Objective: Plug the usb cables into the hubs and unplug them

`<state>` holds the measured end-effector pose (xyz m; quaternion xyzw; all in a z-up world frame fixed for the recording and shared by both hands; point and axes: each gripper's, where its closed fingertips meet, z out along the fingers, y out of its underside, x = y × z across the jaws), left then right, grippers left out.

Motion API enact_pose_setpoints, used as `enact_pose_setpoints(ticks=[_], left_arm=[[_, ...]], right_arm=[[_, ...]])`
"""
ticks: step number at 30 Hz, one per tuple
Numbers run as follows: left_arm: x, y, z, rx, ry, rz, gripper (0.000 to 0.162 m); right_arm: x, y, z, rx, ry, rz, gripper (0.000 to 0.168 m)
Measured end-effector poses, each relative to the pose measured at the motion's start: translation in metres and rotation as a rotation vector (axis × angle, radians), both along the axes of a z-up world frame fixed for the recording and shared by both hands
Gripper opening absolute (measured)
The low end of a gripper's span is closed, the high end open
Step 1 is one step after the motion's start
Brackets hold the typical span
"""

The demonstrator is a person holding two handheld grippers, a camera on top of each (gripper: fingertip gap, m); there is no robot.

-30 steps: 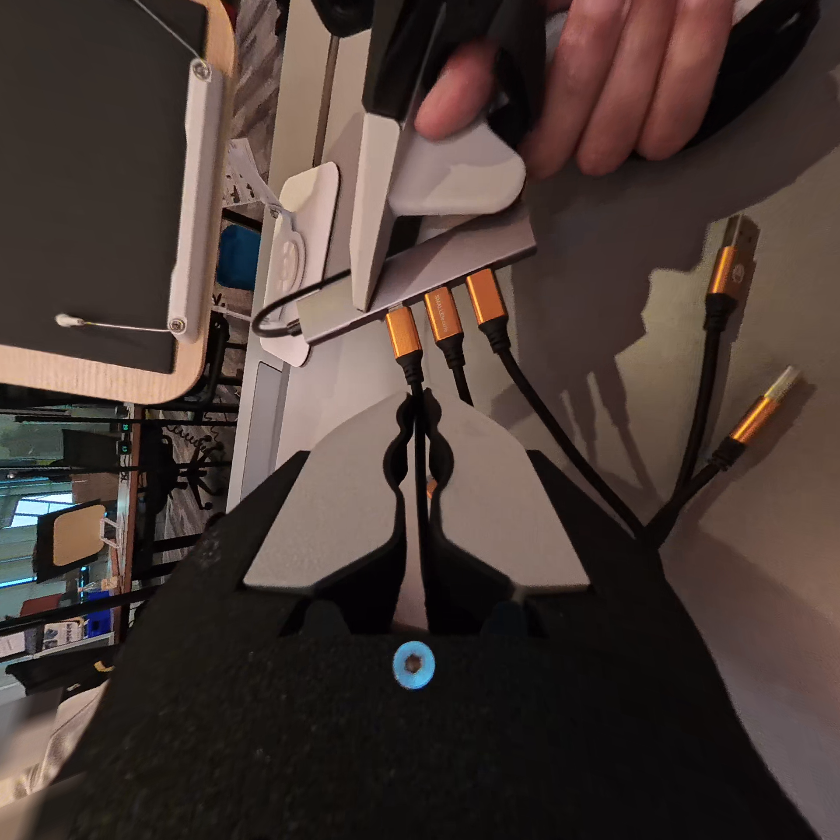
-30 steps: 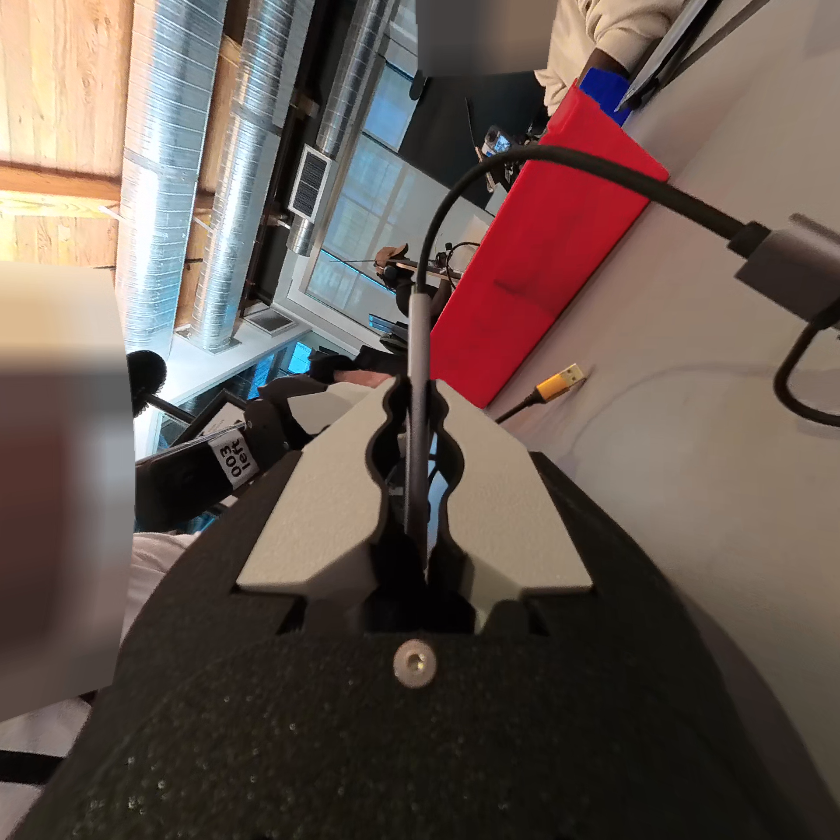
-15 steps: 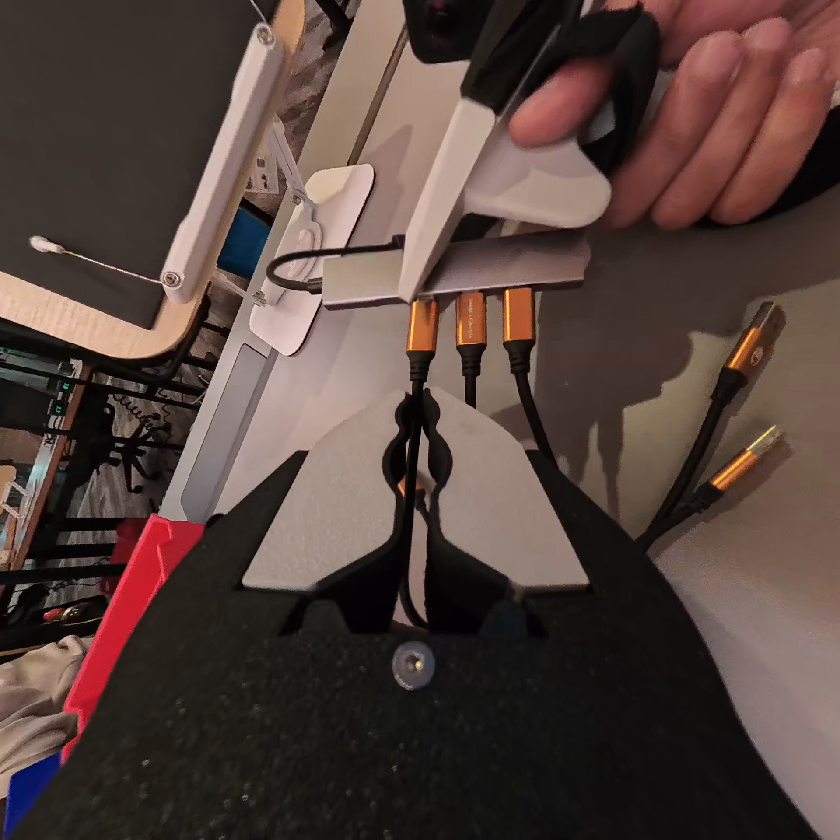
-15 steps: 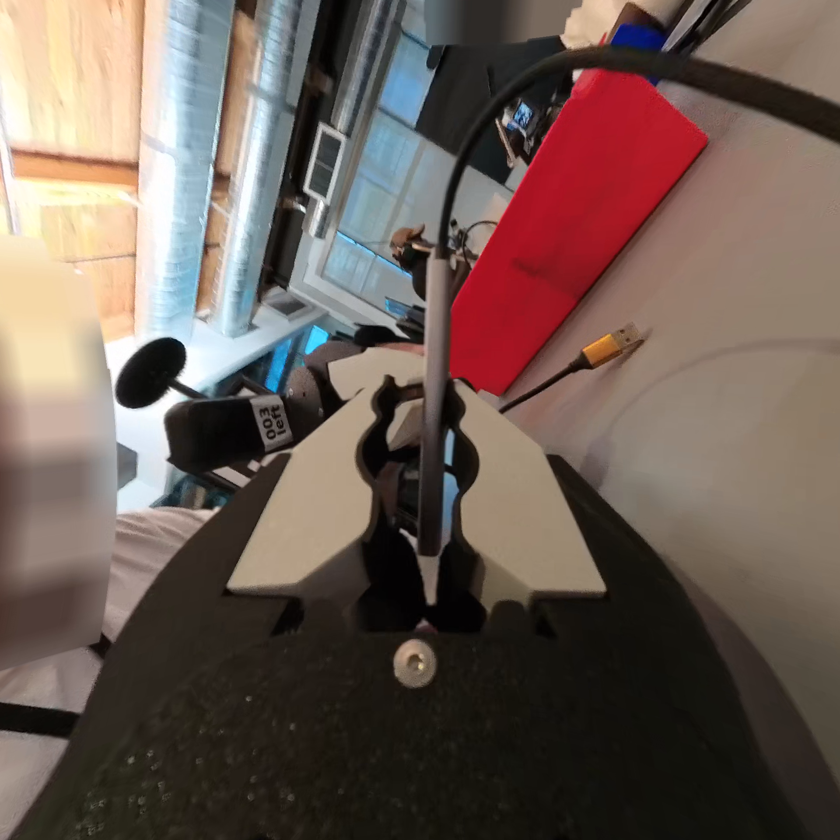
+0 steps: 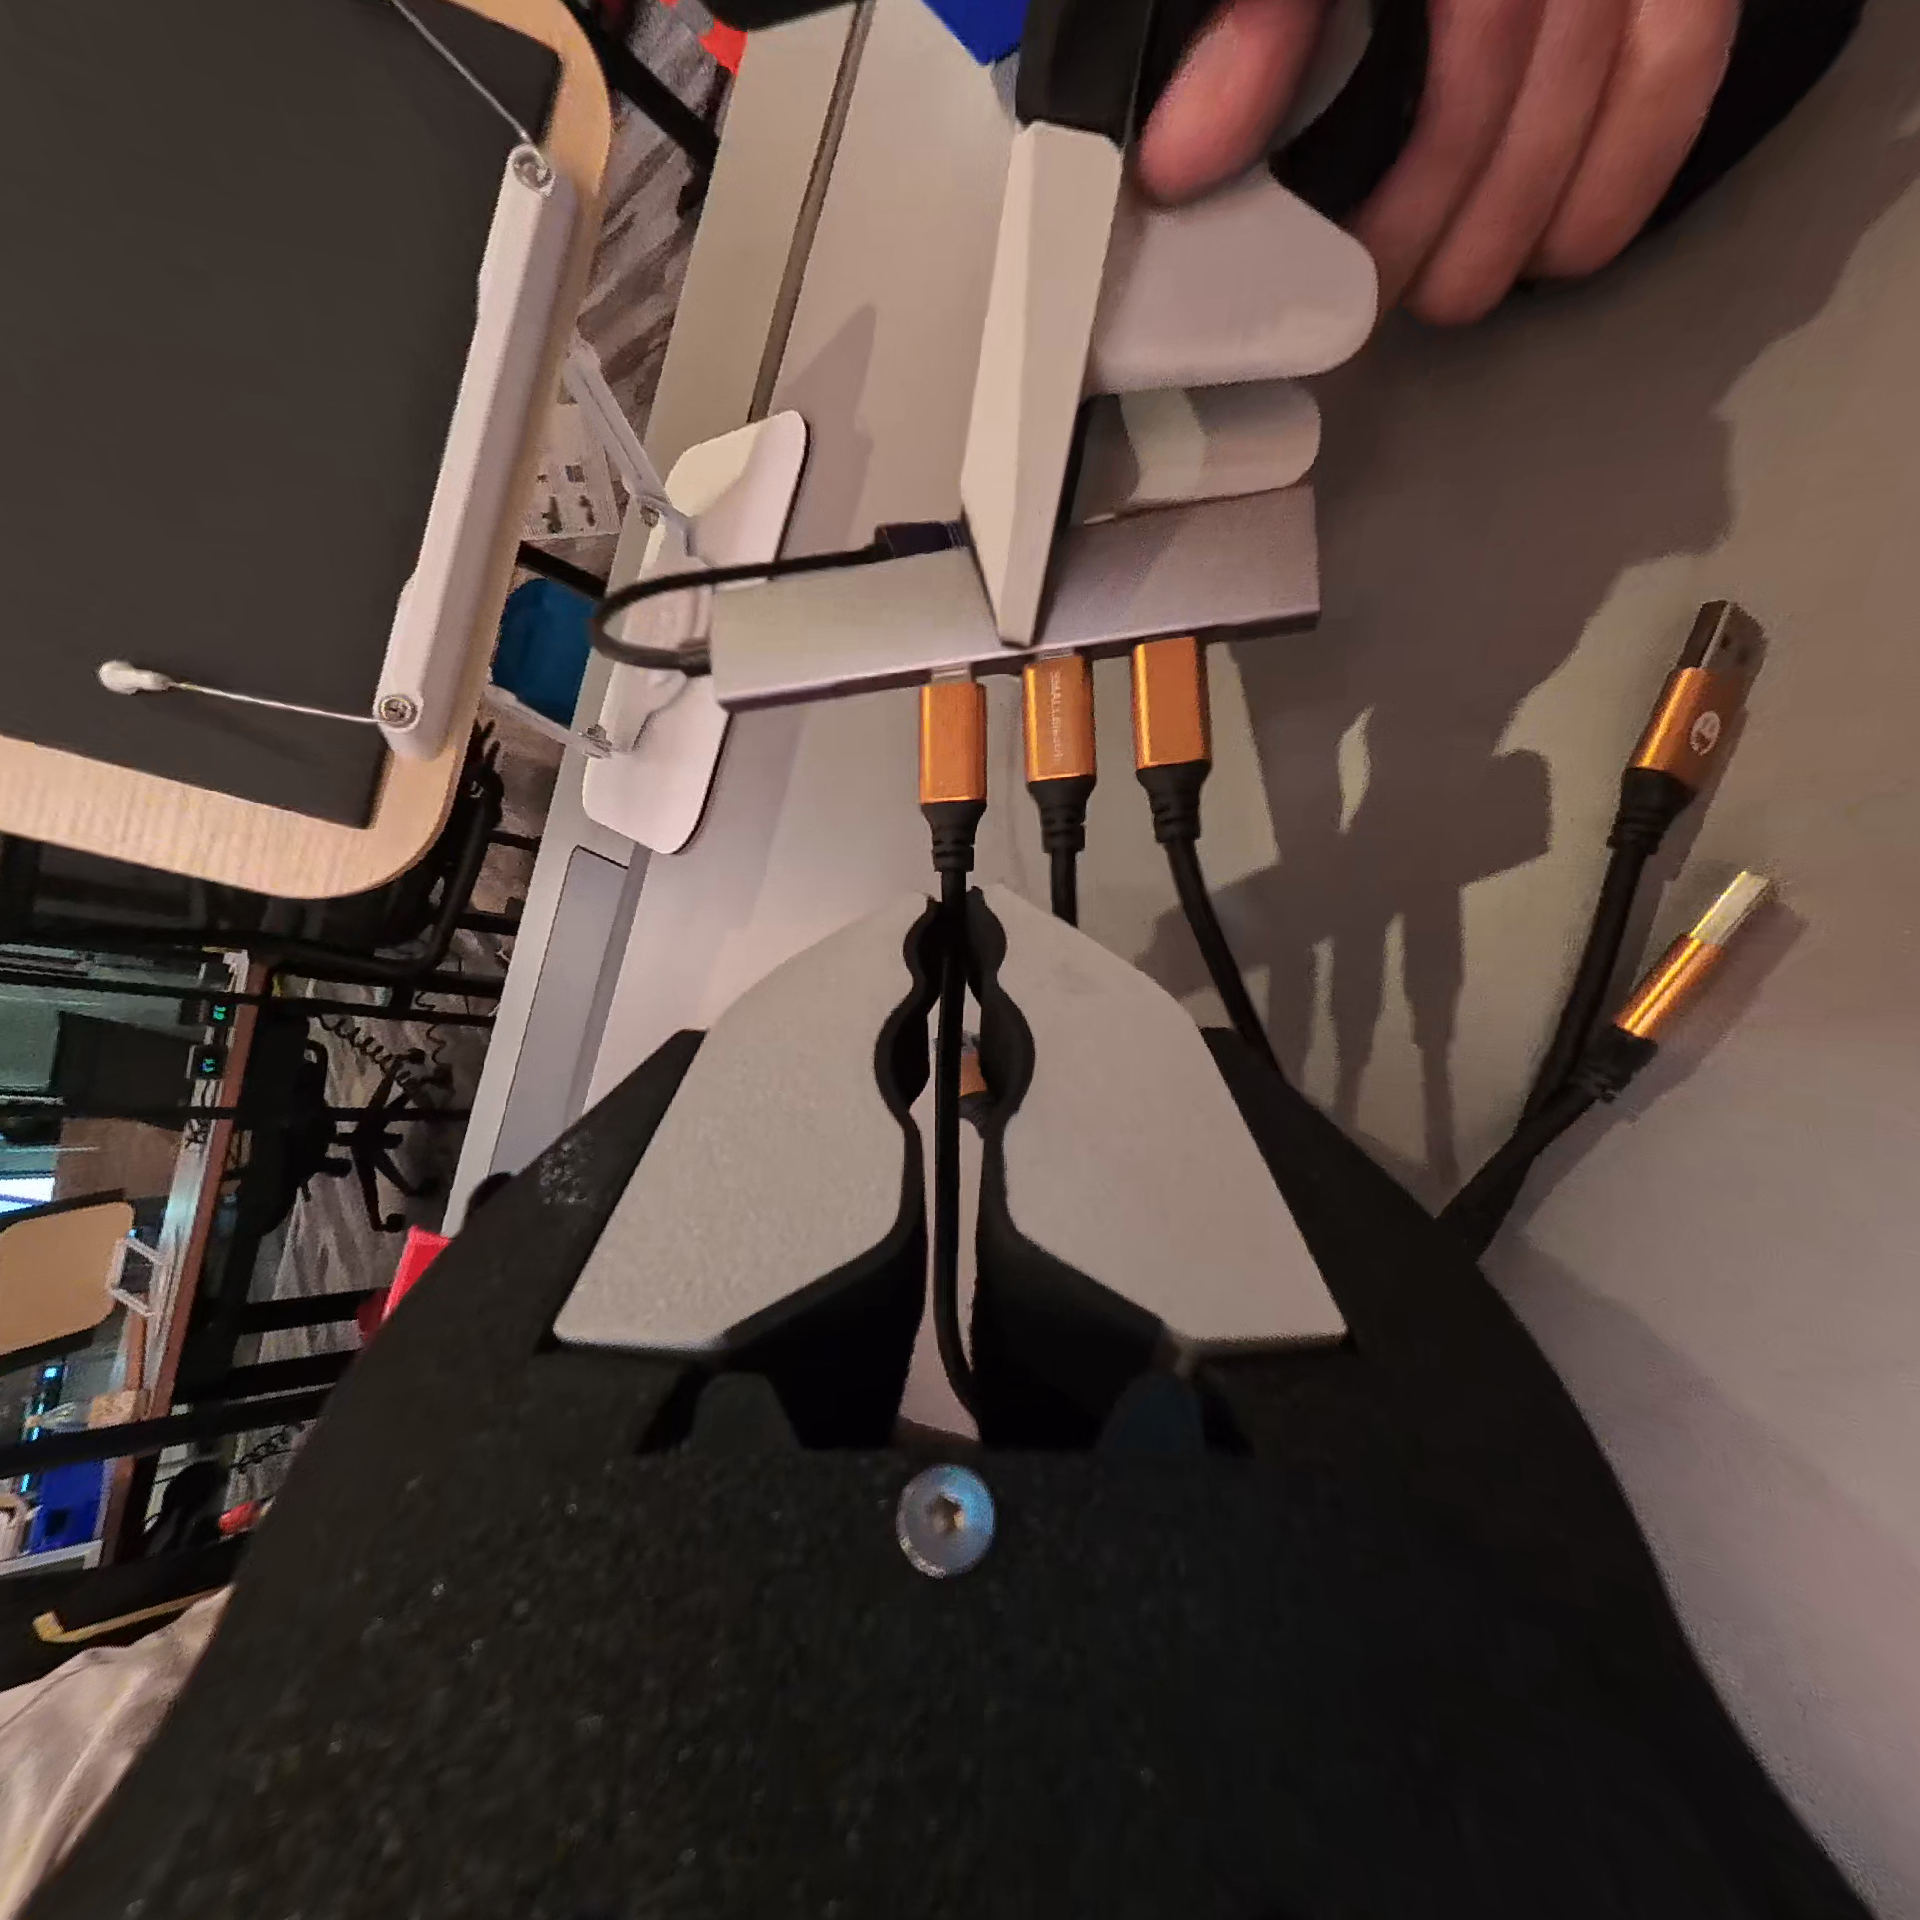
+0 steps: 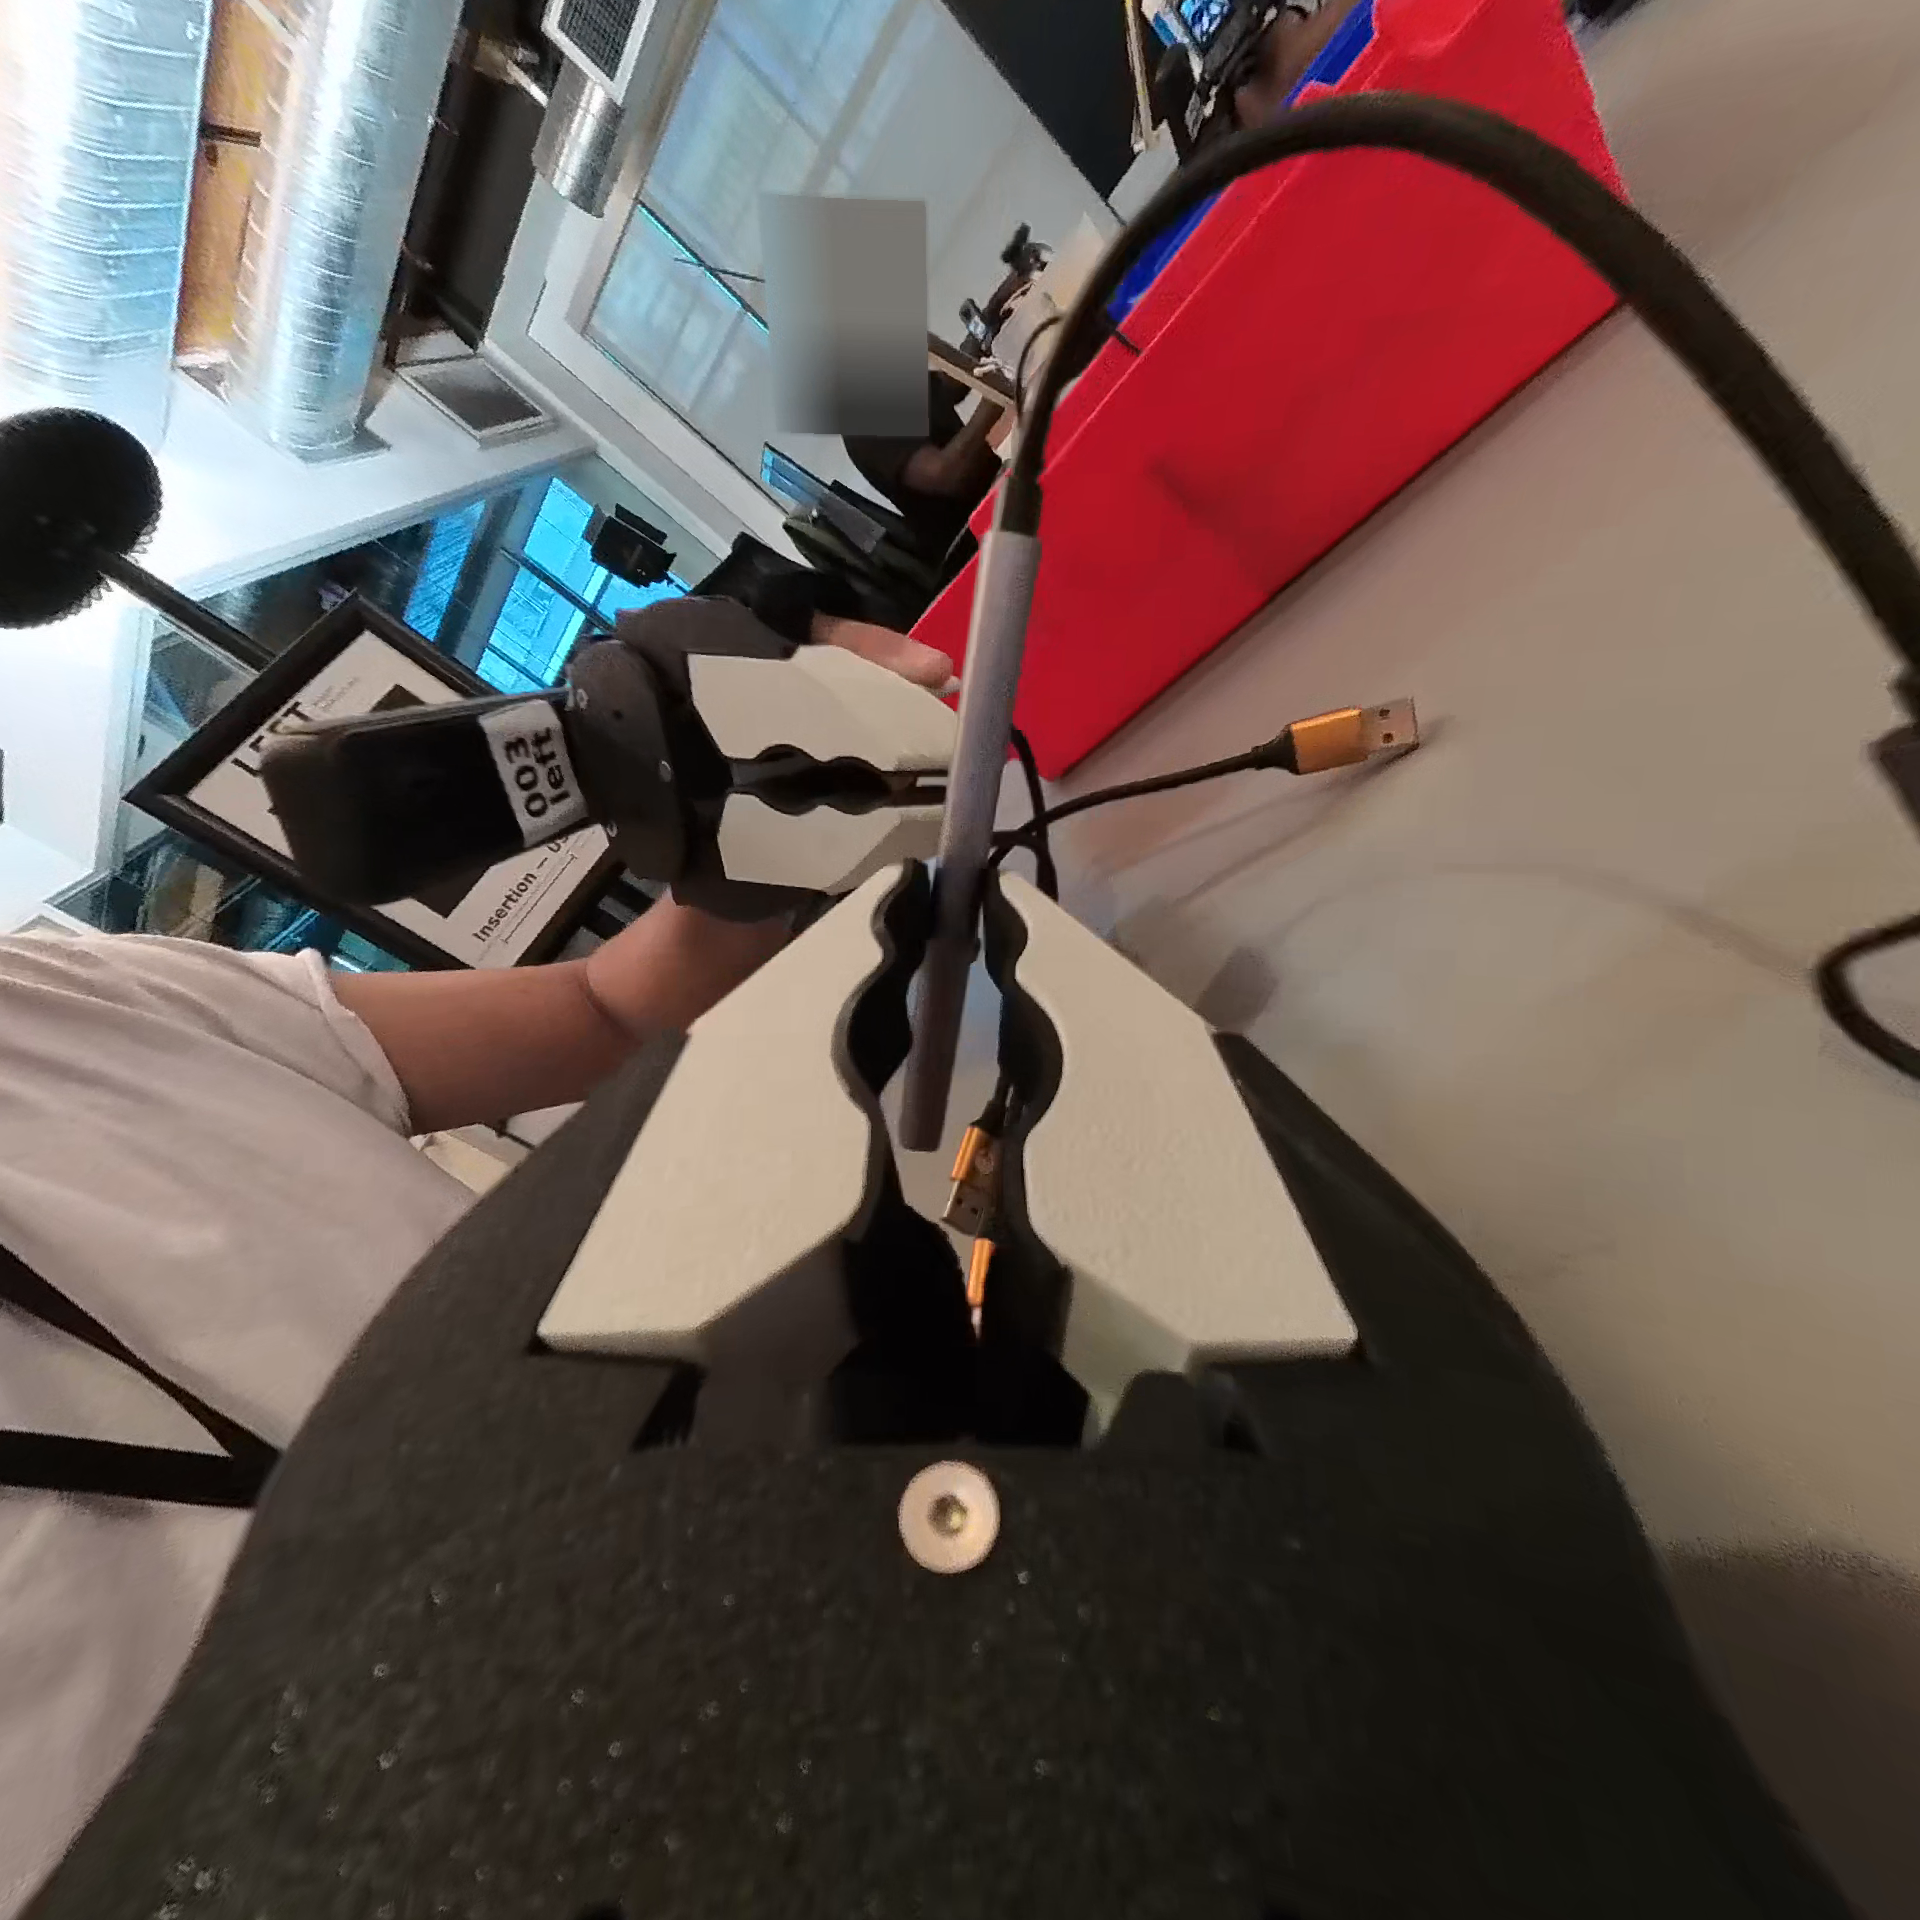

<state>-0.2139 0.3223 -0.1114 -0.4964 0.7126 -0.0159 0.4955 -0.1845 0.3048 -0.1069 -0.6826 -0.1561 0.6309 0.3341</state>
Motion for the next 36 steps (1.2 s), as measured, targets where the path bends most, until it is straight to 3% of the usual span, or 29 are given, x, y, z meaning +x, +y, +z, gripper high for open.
enact_pose_setpoints(ticks=[7, 14, 18, 34, 36], left_arm=[[0.002, -0.008, 0.009, -0.091, -0.089, -0.032, 0.003], [-0.005, -0.02, 0.006, -0.005, 0.031, -0.119, 0.002], [-0.004, -0.027, 0.007, 0.028, 0.073, -0.161, 0.003], [-0.013, -0.026, -0.017, 0.086, 0.219, -0.197, 0.003], [-0.014, -0.026, -0.019, 0.078, 0.216, -0.195, 0.003]], right_arm=[[-0.001, -0.01, 0.005, 0.016, 0.025, 0.062, 0.007], [-0.013, -0.027, -0.008, -0.002, -0.079, 0.161, 0.007], [-0.031, -0.045, -0.022, 0.078, -0.219, 0.235, 0.007], [-0.018, -0.033, -0.028, 0.146, -0.305, 0.173, 0.015], [-0.018, -0.036, -0.028, 0.138, -0.298, 0.192, 0.009]])
